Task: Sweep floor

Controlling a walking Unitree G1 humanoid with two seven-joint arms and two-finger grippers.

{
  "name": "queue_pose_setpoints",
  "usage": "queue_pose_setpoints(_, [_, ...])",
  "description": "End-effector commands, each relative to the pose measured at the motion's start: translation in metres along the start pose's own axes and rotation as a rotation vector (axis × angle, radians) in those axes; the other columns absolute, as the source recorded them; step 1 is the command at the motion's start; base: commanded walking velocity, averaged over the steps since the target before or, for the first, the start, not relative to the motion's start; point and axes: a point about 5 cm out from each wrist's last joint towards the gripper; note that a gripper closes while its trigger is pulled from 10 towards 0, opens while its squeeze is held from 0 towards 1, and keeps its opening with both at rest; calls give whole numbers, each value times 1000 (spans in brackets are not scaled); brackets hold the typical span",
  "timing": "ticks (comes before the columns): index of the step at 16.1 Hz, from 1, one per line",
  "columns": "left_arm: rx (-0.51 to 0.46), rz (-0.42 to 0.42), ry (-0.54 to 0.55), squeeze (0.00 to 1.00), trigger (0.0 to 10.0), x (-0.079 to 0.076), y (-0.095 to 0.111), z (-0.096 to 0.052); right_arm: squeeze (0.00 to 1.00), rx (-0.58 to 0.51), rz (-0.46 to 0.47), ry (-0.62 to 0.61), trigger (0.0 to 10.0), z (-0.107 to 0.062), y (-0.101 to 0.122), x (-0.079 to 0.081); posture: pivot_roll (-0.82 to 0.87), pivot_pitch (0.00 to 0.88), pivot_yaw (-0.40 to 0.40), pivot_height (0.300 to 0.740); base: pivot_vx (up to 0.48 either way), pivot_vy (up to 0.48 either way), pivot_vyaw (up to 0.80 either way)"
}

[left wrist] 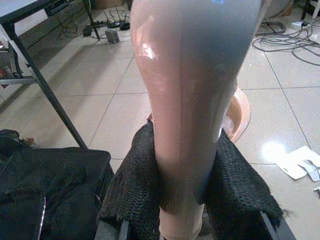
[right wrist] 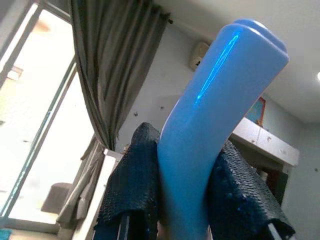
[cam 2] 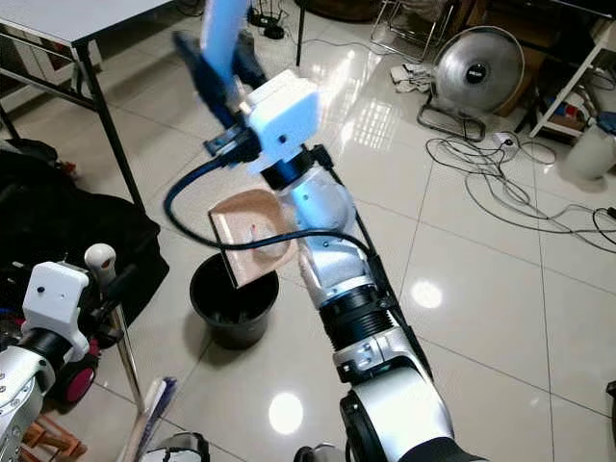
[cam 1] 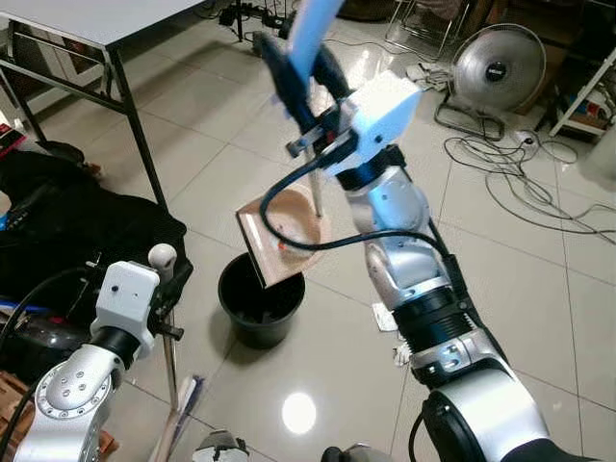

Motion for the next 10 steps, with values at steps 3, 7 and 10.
queue_pose_setpoints(3, [-30, 18, 9, 0, 10000, 0, 8, -1, 0, -47, -44, 64, 10000, 1, 6, 8, 161, 121, -101, 740, 0, 0, 0])
queue_pose_setpoints(7, [-28, 15, 9, 0, 10000, -1, 9, 1, 0, -39, -56, 96, 10000, 0, 4, 12, 158, 121, -103, 740, 0, 0, 0])
queue_pose_setpoints(10, [-29, 13, 8, 0, 10000, -2, 9, 2, 0, -38, -63, 101, 10000, 0, 4, 12, 157, 120, -104, 740, 0, 0, 0])
Point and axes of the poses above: a point about 5 cm out from each wrist's last joint towards the gripper, its own z axis pointing out of the wrist towards the gripper, its own y axis along the axis of the wrist's last joint, x = y × z, and after that the axes turned 4 degrees about z, right-handed
